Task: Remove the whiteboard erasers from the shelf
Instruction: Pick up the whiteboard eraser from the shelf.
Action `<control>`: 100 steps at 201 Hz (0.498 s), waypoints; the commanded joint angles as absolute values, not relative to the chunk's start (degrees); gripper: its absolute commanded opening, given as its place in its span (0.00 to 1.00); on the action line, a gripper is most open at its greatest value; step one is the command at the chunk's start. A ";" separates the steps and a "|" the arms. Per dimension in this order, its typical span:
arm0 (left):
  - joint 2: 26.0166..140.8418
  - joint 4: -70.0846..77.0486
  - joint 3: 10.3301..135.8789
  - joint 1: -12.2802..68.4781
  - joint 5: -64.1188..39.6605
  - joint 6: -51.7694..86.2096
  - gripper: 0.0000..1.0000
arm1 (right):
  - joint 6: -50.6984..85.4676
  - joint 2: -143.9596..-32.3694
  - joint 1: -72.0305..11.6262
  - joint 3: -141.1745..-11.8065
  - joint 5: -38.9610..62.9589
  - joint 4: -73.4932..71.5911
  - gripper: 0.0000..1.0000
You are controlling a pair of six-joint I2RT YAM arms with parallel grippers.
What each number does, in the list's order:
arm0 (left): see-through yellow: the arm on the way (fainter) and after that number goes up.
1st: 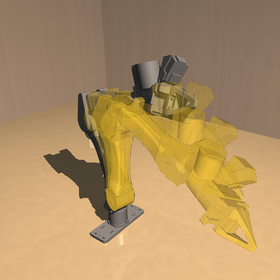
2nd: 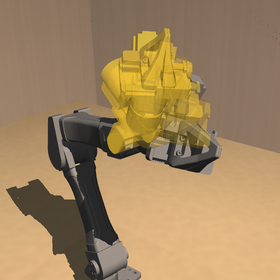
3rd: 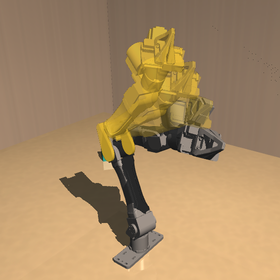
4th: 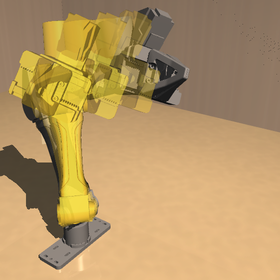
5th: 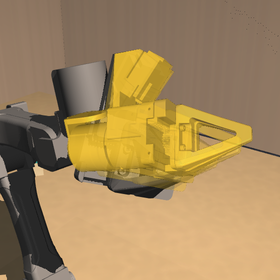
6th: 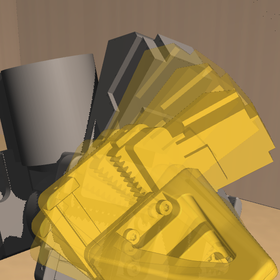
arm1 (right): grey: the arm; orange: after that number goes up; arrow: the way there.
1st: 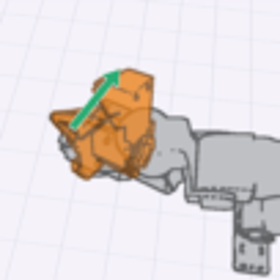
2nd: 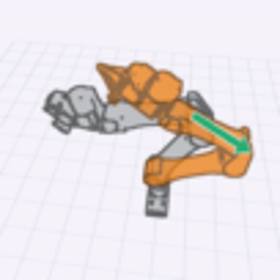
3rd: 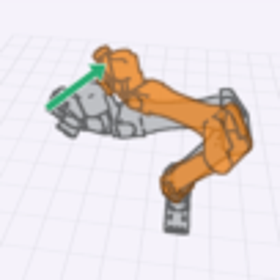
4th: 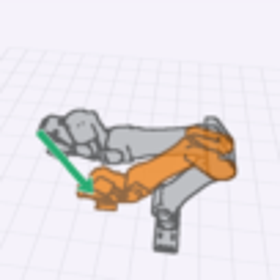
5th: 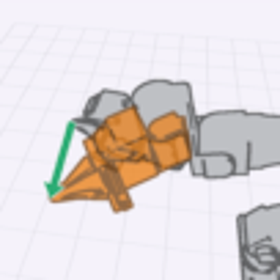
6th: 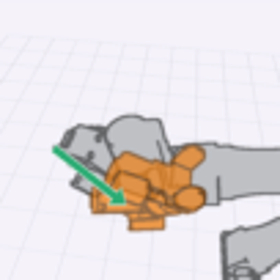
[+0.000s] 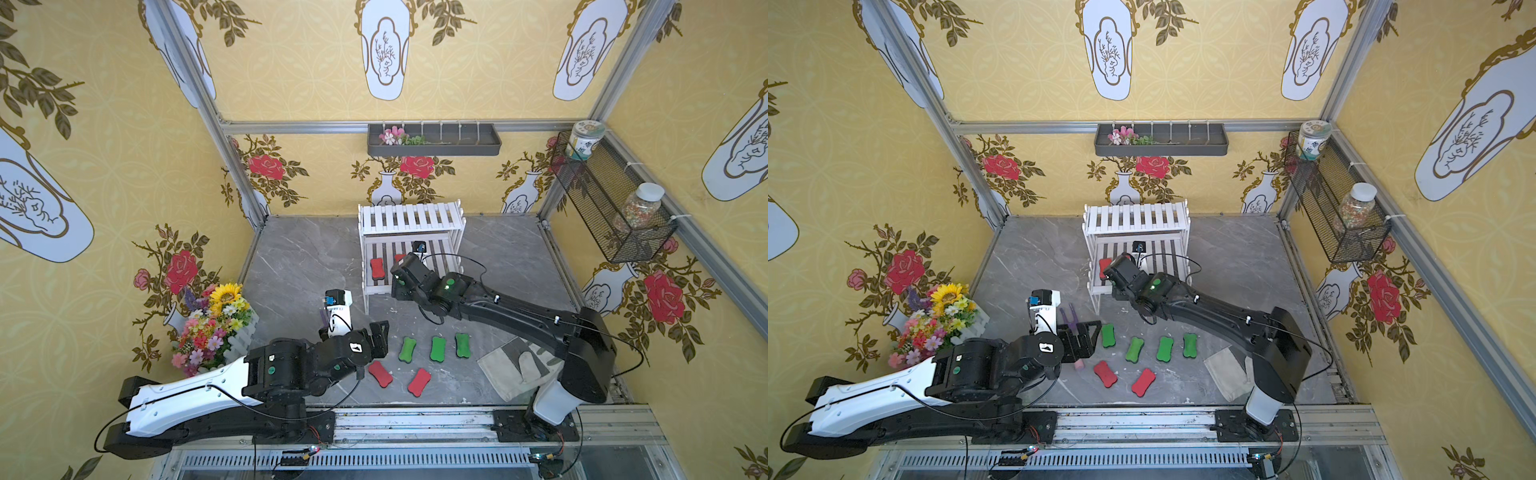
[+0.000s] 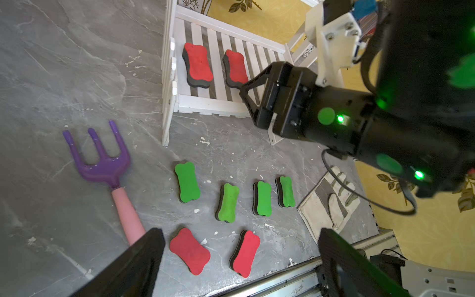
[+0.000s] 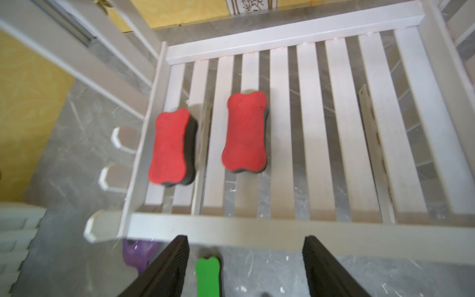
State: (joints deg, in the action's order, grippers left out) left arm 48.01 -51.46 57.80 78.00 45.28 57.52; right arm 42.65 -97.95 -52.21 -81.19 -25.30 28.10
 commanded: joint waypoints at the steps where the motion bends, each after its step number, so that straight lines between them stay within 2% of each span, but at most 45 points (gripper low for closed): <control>1: 46.49 -54.26 57.27 77.96 47.01 58.53 1.00 | 39.38 -101.10 -51.70 -84.24 -26.80 25.18 0.75; 36: 43.15 -55.05 55.89 77.96 46.87 59.36 0.99 | 38.48 -103.98 -50.38 -84.94 -27.30 21.12 0.75; 100: 42.28 -55.05 54.68 77.96 46.21 58.71 1.00 | 39.14 -109.26 -49.79 -89.18 -30.26 23.52 0.72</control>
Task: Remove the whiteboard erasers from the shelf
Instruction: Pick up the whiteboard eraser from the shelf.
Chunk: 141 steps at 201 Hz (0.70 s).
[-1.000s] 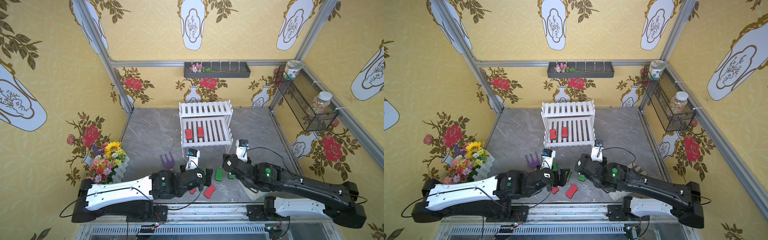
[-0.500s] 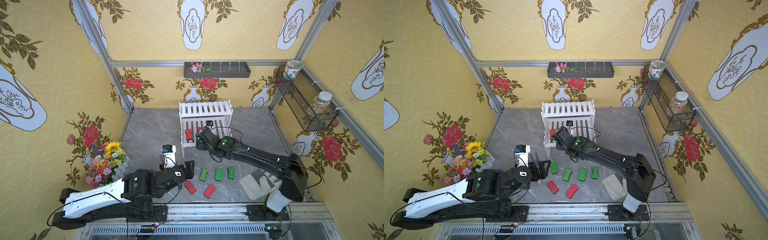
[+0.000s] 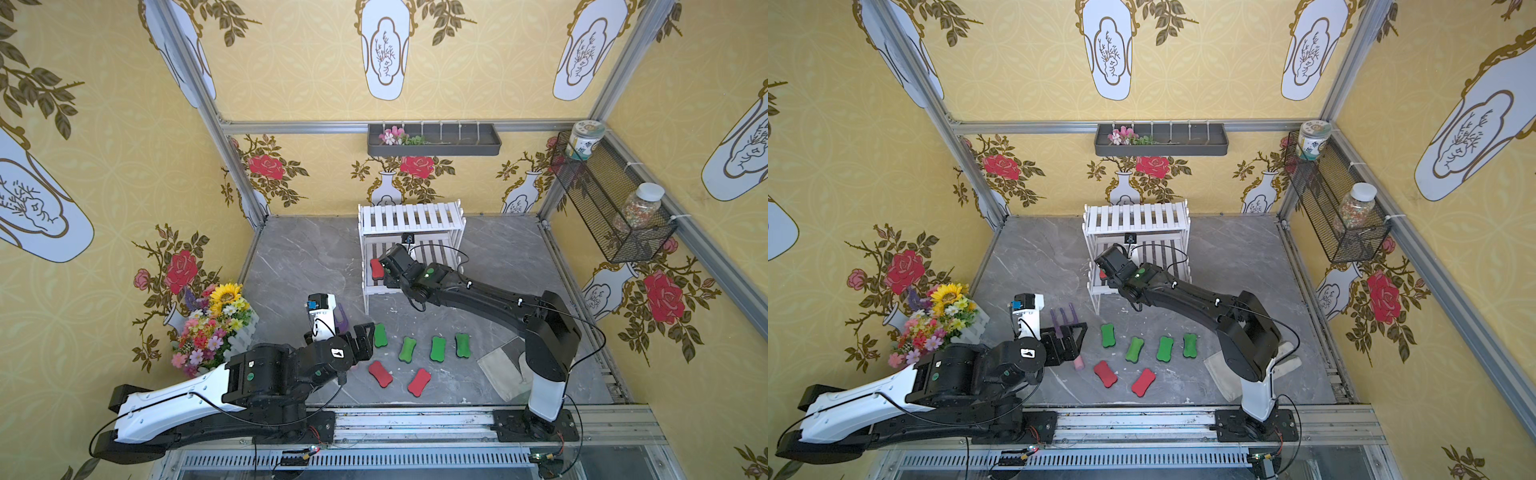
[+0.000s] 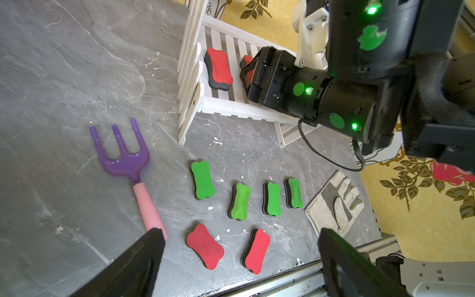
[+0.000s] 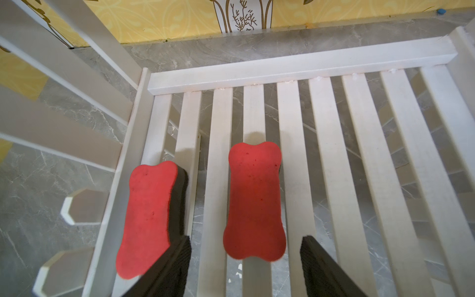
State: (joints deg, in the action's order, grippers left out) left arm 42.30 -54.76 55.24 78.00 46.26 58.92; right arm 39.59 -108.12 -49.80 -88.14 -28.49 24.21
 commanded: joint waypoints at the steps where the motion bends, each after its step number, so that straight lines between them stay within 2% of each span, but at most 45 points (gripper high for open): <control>1: 42.28 -55.03 54.67 77.96 46.22 58.66 1.00 | 39.17 -109.34 -49.77 -89.24 -30.34 23.63 0.71; 82: 42.22 -54.09 53.68 77.96 46.14 58.27 1.00 | 39.02 -111.53 -49.01 -90.80 -32.27 24.60 0.61; 119: 42.31 -54.08 53.60 77.96 46.18 58.42 1.00 | 38.85 -112.45 -48.90 -91.32 -31.99 24.56 0.53; 141: 42.30 -54.55 53.70 77.96 46.22 58.74 1.00 | 38.59 -112.98 -48.88 -91.80 -31.53 24.69 0.52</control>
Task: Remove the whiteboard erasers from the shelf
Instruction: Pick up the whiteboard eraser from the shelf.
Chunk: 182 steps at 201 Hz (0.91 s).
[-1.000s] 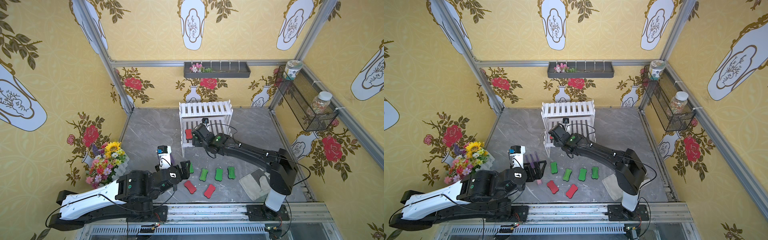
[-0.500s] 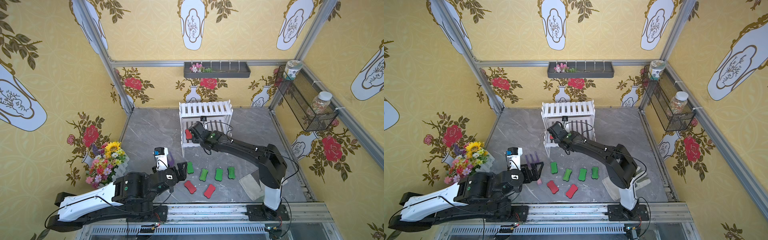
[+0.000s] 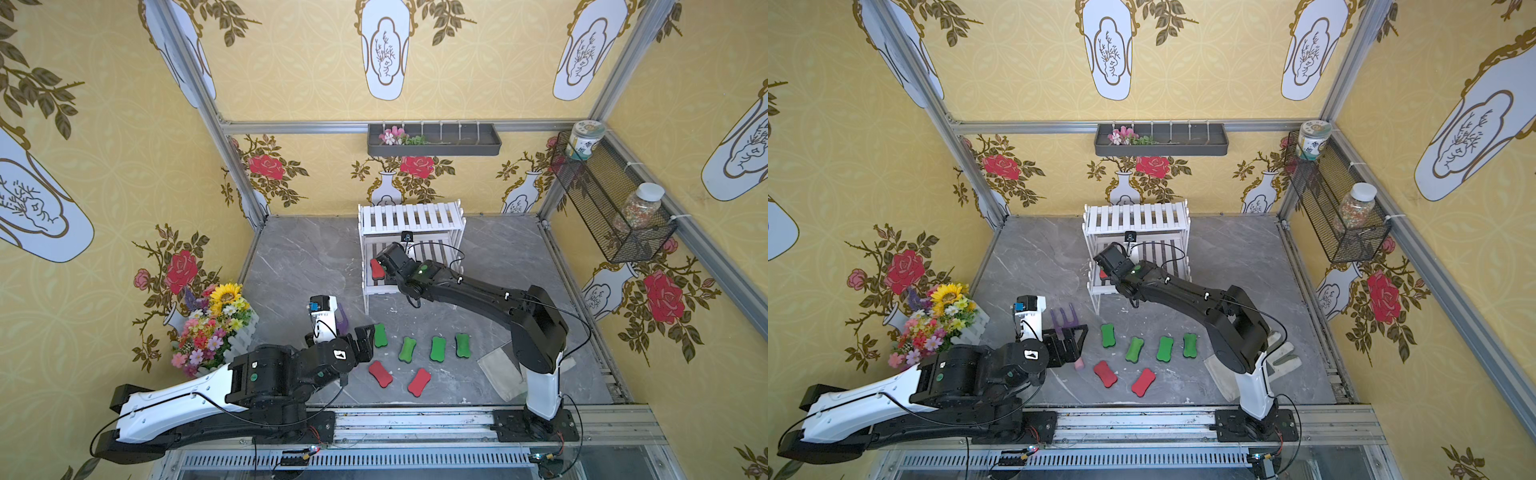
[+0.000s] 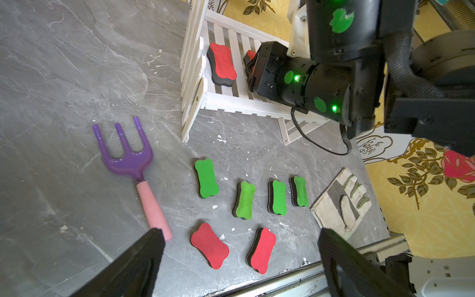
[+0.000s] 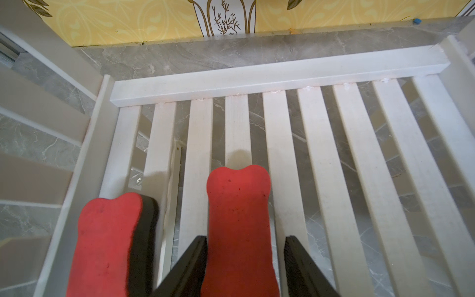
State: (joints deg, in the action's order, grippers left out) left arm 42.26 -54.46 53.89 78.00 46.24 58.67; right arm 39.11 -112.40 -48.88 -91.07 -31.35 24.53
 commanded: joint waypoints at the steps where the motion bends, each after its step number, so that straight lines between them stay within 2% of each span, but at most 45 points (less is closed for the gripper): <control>1: 42.29 -54.52 53.70 77.96 46.18 58.77 1.00 | 38.67 -113.00 -48.92 -91.82 -31.50 24.70 0.52; 60: 42.28 -55.63 53.96 77.96 46.32 59.75 1.00 | 37.66 -112.40 -48.94 -91.05 -29.99 22.48 0.36; 93: 42.41 -55.85 53.96 77.96 46.40 60.20 1.00 | 35.90 -109.84 -48.95 -89.42 -28.04 19.25 0.30; 138: 42.80 -56.18 54.16 77.96 46.76 60.61 1.00 | 35.50 -102.22 -49.81 -84.28 -24.45 16.46 0.29; 182: 43.26 -56.15 54.21 77.96 47.41 61.09 1.00 | 37.86 -90.56 -53.59 -72.78 -23.11 15.86 0.30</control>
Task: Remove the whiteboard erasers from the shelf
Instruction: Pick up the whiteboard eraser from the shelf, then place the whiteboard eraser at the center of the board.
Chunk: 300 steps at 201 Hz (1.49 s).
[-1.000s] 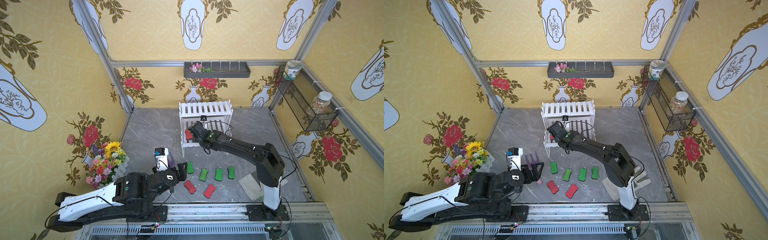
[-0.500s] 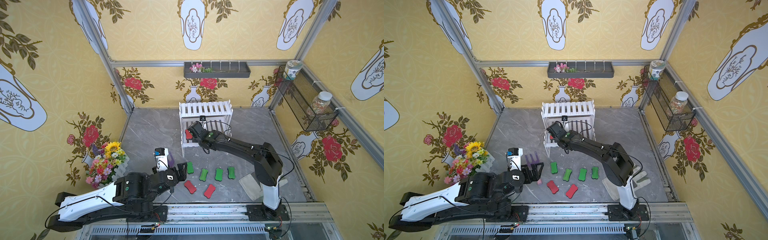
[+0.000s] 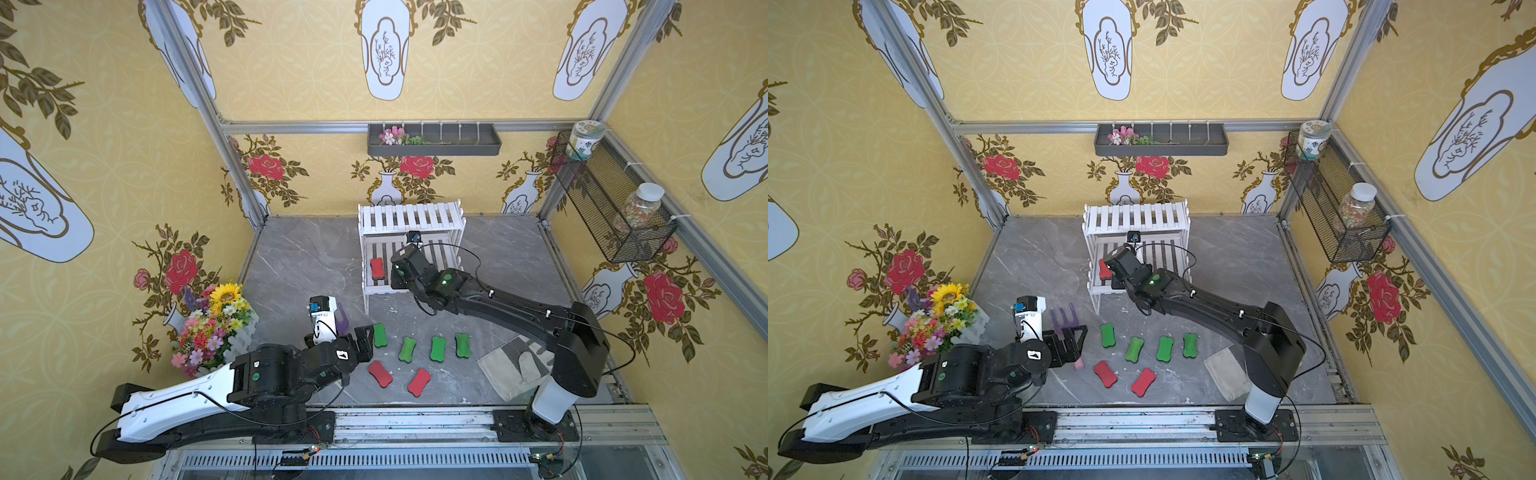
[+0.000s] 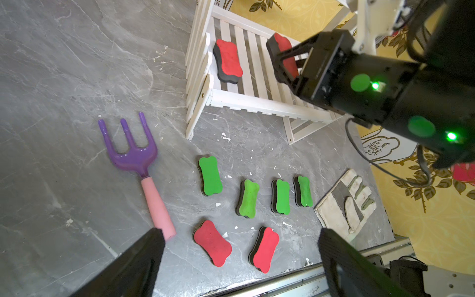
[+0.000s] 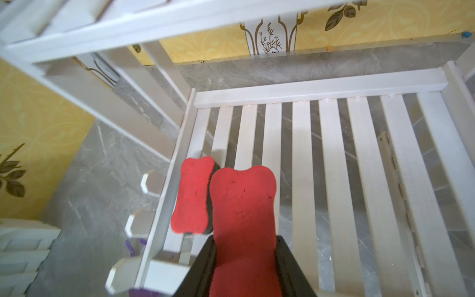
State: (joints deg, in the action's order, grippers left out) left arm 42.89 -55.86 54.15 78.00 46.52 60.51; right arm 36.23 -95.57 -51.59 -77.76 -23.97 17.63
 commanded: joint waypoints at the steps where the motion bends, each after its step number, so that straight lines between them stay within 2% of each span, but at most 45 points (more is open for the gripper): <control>1: 43.29 -56.16 54.18 77.96 47.43 61.09 1.00 | 38.00 -90.33 -53.64 -72.47 -23.11 15.93 0.30; 68: 46.68 -55.46 54.12 77.87 48.03 61.97 1.00 | 51.71 -69.82 -65.10 -51.58 -30.05 28.32 0.30; 97: 47.55 -55.08 54.05 77.62 48.73 62.49 1.00 | 61.07 -66.18 -70.01 -44.53 -32.13 34.55 0.30; 147: 46.76 -54.50 54.01 76.60 48.85 62.25 1.00 | 74.28 -67.43 -80.47 -40.53 -34.19 40.74 0.29; 195: 49.17 -53.44 54.40 75.77 47.64 60.96 1.00 | 82.87 -66.62 -86.72 -36.74 -34.04 43.85 0.29; 264: 48.05 -52.21 53.56 74.36 47.29 60.03 1.00 | 82.86 -68.80 -87.89 -33.63 -31.21 41.46 0.29; 300: 48.03 -51.42 53.26 73.65 46.34 59.55 0.99 | 77.08 -71.97 -84.34 -34.07 -29.38 36.25 0.29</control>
